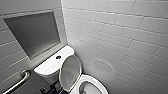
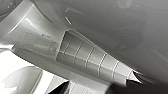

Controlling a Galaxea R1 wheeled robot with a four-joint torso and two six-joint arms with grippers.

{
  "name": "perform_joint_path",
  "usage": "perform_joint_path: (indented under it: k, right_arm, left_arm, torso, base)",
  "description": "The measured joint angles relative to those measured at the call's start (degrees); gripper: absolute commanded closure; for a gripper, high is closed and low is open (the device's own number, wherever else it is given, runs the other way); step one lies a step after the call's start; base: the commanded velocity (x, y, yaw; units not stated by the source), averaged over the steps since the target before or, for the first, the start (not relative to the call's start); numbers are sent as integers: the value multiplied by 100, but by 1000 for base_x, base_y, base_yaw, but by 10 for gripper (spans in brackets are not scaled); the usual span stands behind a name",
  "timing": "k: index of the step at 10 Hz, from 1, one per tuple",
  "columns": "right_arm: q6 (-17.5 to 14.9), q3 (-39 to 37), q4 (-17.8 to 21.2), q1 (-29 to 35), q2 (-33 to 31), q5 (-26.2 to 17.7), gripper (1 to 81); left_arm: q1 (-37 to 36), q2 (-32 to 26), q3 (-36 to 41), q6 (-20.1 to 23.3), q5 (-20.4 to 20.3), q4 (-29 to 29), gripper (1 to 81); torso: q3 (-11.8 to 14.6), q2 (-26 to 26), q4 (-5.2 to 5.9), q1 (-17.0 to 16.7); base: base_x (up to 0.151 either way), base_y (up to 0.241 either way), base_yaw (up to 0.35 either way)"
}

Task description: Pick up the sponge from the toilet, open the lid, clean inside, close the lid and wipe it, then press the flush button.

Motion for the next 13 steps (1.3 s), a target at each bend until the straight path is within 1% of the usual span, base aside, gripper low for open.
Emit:
perform_joint_path:
  k: [3, 4, 5, 7, 9, 10, 11, 12, 13]
  right_arm:
    - [0, 0, 0, -9, 0, 0, 811]
    - [0, 0, 0, -22, 0, -2, 811]
    - [0, 1, 2, -22, 0, 0, 811]
    - [0, 1, 0, -22, 0, 2, 811]
    - [-2, 1, -5, -20, -2, 2, 811]
    - [-2, 4, -9, -16, -21, 5, 811]
    - [-7, 4, -11, 5, -52, 0, 811]
    - [-29, 1, -13, 22, -63, 2, 811]
    - [-40, 1, -13, 44, -60, 9, 811]
  left_arm:
    - [363, -375, -197, -13, -226, 2, 10]
    - [374, -383, -197, -16, -267, 101, 10]
    - [433, -380, -197, -16, -247, 363, 10]
    - [673, -319, -440, -16, -93, 1396, 10]
    - [1003, -151, -1168, -21, 111, 2561, 10]
    - [1213, -74, -1592, -27, 245, 3290, 10]
    - [1389, 11, -1953, -41, 339, 4172, 10]
    - [1541, 171, -2289, -46, 362, 5107, 10]
    - [1705, 386, -2676, -68, 271, 5988, 10]
  torso:
    - [0, 0, 0, 0]
    - [0, 0, 0, 0]
    - [0, 0, 0, 0]
    - [0, 0, 0, 0]
    - [0, 0, 0, 0]
    - [0, 0, 0, 0]
    - [0, 0, 0, 0]
    - [0, 0, 0, 0]
    - [0, 0, 0, 0]
  base:
    - [0, 0, 0]
    - [0, 0, 0]
    - [0, 0, 0]
    - [0, 0, 0]
    - [0, 0, 0]
    - [0, 0, 0]
    - [0, 0, 0]
    - [0, 0, 0]
    - [0, 0, 0]
